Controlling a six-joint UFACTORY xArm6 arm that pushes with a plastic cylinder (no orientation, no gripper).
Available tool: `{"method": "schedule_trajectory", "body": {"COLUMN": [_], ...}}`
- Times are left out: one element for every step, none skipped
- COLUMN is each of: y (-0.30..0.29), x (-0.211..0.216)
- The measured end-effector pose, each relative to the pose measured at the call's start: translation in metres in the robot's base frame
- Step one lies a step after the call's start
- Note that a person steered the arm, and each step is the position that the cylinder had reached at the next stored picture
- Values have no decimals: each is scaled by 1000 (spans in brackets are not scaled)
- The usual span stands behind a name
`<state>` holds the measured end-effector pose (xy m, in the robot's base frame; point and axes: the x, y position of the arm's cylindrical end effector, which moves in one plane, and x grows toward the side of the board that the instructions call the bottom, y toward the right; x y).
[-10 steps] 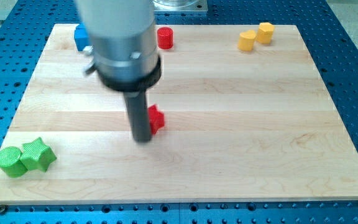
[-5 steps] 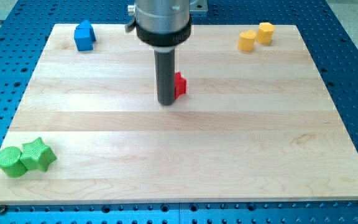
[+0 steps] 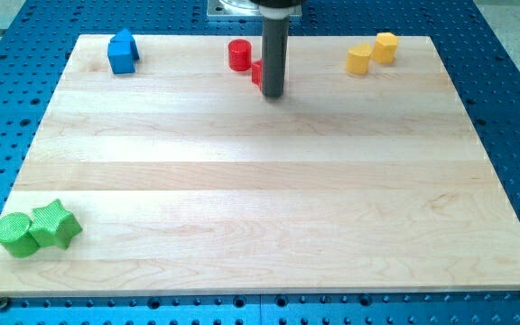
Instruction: Slide the red blocks to the top center of the board
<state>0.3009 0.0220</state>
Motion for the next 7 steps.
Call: {"method": "schedule_trajectory", "body": {"y": [11, 12, -16, -30, -3, -39, -68], "x": [-11, -11, 4, -20, -38, 8, 3]}}
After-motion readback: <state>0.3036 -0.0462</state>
